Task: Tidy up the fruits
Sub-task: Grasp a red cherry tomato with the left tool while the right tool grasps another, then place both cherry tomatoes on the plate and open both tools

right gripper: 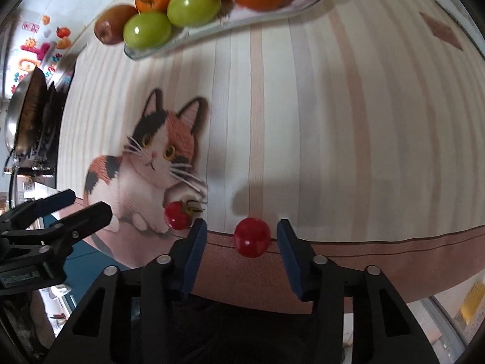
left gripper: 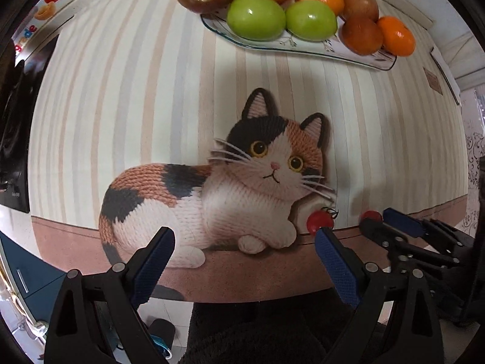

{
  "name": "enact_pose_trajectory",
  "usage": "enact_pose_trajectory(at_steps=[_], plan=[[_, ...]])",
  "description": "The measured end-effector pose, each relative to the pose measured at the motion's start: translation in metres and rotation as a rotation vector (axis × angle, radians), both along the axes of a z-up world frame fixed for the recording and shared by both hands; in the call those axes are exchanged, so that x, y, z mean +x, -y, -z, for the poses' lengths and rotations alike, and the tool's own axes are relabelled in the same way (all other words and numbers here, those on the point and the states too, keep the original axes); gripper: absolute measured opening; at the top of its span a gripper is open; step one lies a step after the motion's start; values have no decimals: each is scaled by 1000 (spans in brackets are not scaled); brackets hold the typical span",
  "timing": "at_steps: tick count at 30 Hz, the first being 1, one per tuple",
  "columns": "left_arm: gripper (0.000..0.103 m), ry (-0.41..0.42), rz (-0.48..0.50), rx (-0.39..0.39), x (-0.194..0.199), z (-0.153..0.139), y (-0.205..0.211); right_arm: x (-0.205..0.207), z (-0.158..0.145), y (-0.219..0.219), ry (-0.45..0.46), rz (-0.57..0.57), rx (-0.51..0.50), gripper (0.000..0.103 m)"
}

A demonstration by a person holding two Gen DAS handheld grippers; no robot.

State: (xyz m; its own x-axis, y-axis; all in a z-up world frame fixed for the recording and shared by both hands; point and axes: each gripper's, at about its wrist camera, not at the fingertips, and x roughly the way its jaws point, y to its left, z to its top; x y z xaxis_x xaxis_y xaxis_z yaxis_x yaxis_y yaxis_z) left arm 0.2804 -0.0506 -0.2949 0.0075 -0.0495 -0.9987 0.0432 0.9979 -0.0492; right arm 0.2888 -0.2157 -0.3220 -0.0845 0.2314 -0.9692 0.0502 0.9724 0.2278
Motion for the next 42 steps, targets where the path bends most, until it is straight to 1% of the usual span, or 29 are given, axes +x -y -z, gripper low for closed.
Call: enact_pose_trajectory(at_steps=[1, 2, 3, 4, 8, 12, 14, 15, 16, 18, 19, 20, 21, 23, 24, 25, 29, 32, 37, 40, 42], plan=[[95, -2, 6, -2, -1, 1, 2, -1, 4, -1, -3, -3, -5, 43], [95, -5, 11, -4, -1, 3, 3, -2, 9, -2, -4, -5, -11, 37], [93, -8, 17, -9, -1, 4, 5, -2, 11, -3, 6, -9, -18, 36], [92, -11, 23, -16, -2, 5, 7, -2, 10, -5, 30, -19, -30, 30], [92, -17, 63, -43, -4, 10, 23, -2, 9, -3, 45, -11, -43, 30], [91, -29, 123, -74, -6, 17, 47, -5, 3, 11, 58, 36, -49, 30], [87, -43, 152, -82, -7, 25, 60, -6, 0, 20, 62, 61, -53, 30], [81, -56, 163, -85, -8, 30, 66, -6, -1, 23, 63, 69, -56, 30], [78, -74, 176, -86, -9, 37, 73, -5, -3, 28, 63, 77, -59, 30], [76, -98, 194, -92, -10, 47, 82, -5, -2, 32, 61, 85, -63, 30], [66, -108, 200, -94, -12, 52, 85, -4, -2, 33, 62, 86, -67, 30], [64, -103, 202, -88, -13, 54, 88, -4, -1, 35, 63, 84, -71, 30], [57, -87, 207, -92, -12, 52, 90, -3, -1, 35, 63, 83, -74, 30], [37, -68, 218, -76, -14, 51, 95, -2, 0, 34, 66, 85, -73, 30], [24, -68, 215, -87, -13, 51, 96, -1, -1, 34, 68, 84, -73, 30], [24, -79, 204, -99, -12, 52, 96, 1, -1, 35, 73, 85, -69, 30], [24, -57, 171, -108, -9, 47, 89, 10, -8, 36, 96, 85, -58, 30], [24, -31, 128, -126, -2, 34, 79, 22, -16, 35, 127, 82, -54, 30], [24, 27, 45, -176, 13, 3, 64, 43, -33, 35, 176, 88, -30, 30], [24, 58, 19, -180, 28, -9, 52, 54, -38, 35, 192, 89, -20, 30], [24, 62, 3, -180, 40, -13, 45, 61, -43, 38, 203, 91, -9, 30]])
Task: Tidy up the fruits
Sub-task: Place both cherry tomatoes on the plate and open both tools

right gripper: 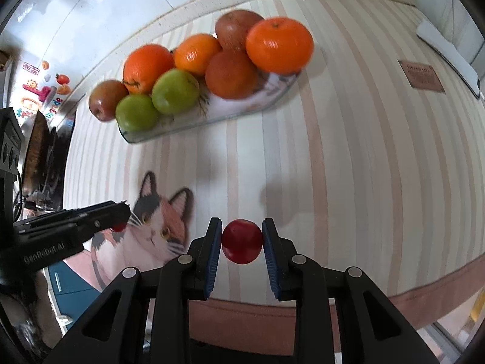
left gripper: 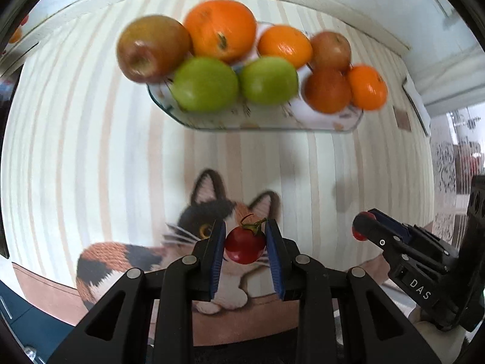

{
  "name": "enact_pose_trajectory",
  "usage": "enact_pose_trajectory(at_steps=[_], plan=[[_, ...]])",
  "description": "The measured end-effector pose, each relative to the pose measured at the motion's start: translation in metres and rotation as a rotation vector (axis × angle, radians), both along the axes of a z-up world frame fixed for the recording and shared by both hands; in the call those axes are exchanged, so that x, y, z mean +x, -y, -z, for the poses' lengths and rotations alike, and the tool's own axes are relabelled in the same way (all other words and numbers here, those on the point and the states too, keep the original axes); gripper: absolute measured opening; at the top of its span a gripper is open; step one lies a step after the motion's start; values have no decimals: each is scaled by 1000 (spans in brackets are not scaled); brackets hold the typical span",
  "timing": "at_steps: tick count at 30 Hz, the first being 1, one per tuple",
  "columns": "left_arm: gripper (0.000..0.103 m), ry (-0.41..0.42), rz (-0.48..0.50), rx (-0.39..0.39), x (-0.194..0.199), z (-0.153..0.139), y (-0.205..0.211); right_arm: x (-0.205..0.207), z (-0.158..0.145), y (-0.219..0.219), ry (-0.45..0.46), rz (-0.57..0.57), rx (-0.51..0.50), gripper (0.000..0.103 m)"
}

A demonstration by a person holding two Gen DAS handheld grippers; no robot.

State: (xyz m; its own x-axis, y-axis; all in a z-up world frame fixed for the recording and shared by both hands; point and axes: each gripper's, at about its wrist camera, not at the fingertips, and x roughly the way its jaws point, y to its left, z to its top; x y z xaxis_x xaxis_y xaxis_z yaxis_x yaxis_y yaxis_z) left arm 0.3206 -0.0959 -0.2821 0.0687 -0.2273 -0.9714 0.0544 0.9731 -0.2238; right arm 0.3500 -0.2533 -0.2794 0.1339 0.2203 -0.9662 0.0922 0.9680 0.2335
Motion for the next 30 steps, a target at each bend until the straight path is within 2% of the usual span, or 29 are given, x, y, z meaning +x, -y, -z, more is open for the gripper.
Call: enact_pose_trajectory(at_steps=[3, 7, 11, 15, 23, 28, 30], plan=[[24, 17, -25, -16, 1, -7, -8, 9, -4, -1, 21, -4, 9, 30], [24, 30, -56, -69, 35, -15, -14, 35, -1, -6, 67, 0, 32, 30], [24, 8, -100, -149, 69, -12, -20, 63, 5, -11, 108, -13, 55, 30], [24, -25, -118, -185, 83, -4, -20, 81, 14, -18, 125, -34, 67, 30], [25, -39, -135, -164, 97, 11, -10, 94, 32, -32, 130, -63, 84, 30], [27, -43, -136, -118, 103, 14, -6, 96, 37, -33, 123, -59, 106, 31], [29, -43, -130, -112, 103, 14, -5, 96, 37, -32, 116, -58, 113, 44]])
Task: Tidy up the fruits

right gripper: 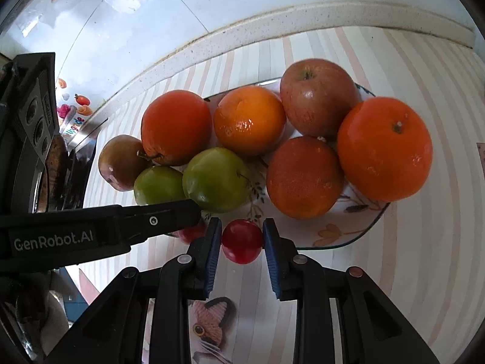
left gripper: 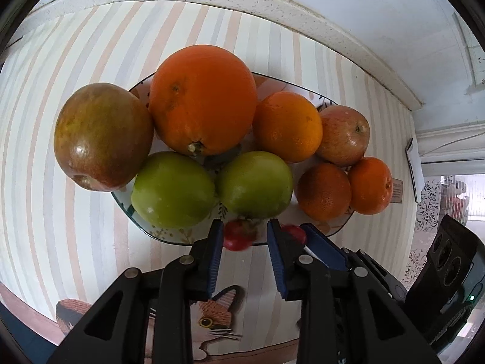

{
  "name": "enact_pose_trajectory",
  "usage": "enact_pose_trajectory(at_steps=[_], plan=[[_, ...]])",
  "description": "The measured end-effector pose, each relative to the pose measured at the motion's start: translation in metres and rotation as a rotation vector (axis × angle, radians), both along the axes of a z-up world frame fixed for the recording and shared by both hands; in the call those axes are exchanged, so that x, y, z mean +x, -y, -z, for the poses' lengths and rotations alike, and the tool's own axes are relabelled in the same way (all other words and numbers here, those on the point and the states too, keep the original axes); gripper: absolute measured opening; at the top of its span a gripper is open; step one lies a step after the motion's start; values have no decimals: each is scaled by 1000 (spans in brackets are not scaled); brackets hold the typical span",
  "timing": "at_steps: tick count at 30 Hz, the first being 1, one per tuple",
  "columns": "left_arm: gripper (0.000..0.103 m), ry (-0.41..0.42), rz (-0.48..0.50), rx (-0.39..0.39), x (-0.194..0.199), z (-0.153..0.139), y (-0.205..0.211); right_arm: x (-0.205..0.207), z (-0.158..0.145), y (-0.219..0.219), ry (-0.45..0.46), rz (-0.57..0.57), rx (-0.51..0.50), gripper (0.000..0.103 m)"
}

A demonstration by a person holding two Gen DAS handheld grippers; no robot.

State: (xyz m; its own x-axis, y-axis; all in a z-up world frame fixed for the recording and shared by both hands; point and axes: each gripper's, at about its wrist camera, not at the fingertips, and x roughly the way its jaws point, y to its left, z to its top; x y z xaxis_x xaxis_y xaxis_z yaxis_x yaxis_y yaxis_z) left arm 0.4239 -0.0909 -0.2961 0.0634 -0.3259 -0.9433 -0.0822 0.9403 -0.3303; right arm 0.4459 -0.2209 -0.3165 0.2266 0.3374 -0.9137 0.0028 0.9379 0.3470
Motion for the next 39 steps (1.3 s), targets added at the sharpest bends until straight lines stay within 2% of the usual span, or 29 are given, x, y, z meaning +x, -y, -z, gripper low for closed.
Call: enact_pose_trajectory(at_steps=[2, 5, 7, 8, 12, 13, 20, 32, 39], plan=[[32, 7, 4, 33, 2, -2, 2, -1, -1, 1, -7, 12, -19, 61], [48, 24, 4, 33, 3, -8, 0, -3, -6, 7, -13, 32, -21, 70], [79, 36, 13, 33, 2, -14, -1, -7, -13, 11, -16, 47, -25, 77], [84, 45, 15, 40, 0, -18, -3, -9, -17, 12, -16, 52, -29, 80], [86, 85, 37, 95, -10, -33, -9, -20, -34, 16, -14, 69, -98, 92], [86, 95, 43, 116, -15, -36, -11, -24, -40, 17, -16, 74, -146, 94], [86, 137, 58, 226, -44, -51, -31, -42, -72, 22, 18, 97, -247, 96], [86, 222, 65, 262, -73, -87, -49, -63, -110, 11, 75, 141, -296, 97], [86, 287, 84, 251, -88, -117, -54, -81, -147, -1, 148, 165, -329, 99]])
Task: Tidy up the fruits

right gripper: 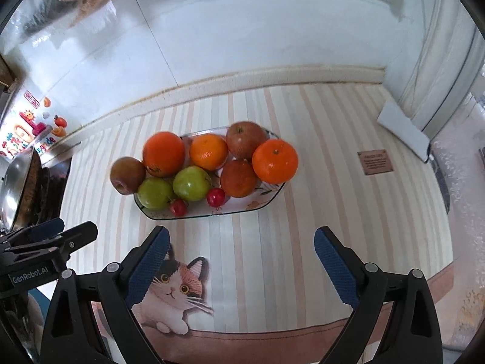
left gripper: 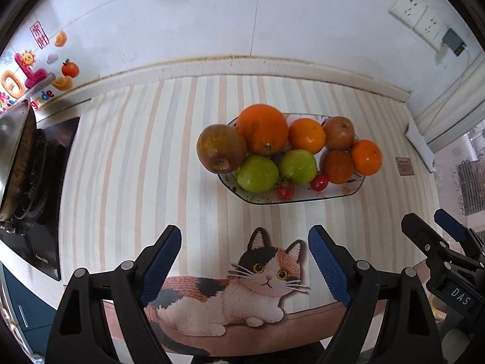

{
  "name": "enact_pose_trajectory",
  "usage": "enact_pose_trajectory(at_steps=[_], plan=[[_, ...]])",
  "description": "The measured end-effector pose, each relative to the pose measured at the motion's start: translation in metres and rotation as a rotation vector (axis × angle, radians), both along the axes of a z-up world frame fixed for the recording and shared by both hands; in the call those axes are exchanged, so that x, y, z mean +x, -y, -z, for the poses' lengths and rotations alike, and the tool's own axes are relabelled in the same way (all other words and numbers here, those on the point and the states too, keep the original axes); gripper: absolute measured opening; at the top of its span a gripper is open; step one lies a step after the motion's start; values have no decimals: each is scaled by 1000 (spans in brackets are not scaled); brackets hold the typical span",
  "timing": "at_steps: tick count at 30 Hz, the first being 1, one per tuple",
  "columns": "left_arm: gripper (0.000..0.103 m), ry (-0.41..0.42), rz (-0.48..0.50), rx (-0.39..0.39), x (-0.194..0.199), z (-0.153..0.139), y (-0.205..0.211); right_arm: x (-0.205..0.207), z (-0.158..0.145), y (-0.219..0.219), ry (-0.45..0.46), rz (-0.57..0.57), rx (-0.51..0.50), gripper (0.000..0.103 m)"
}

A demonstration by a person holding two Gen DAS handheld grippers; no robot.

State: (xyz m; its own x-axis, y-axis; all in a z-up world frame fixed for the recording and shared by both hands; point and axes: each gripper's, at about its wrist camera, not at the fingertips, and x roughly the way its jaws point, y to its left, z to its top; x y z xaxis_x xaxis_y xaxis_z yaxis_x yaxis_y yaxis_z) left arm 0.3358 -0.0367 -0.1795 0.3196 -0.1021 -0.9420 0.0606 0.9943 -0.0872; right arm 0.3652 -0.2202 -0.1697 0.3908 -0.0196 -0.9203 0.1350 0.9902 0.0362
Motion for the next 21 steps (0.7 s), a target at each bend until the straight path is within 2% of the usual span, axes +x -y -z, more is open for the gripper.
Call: enact_pose_trajectory(at_steps=[13, 21], plan=[[86, 191, 2, 7, -69, -75, -17, -70, -82, -29, 144, -3, -39, 100], [86, 267, -3, 22, -121, -102, -13, -119, -120, -35, 223, -29, -55, 100]])
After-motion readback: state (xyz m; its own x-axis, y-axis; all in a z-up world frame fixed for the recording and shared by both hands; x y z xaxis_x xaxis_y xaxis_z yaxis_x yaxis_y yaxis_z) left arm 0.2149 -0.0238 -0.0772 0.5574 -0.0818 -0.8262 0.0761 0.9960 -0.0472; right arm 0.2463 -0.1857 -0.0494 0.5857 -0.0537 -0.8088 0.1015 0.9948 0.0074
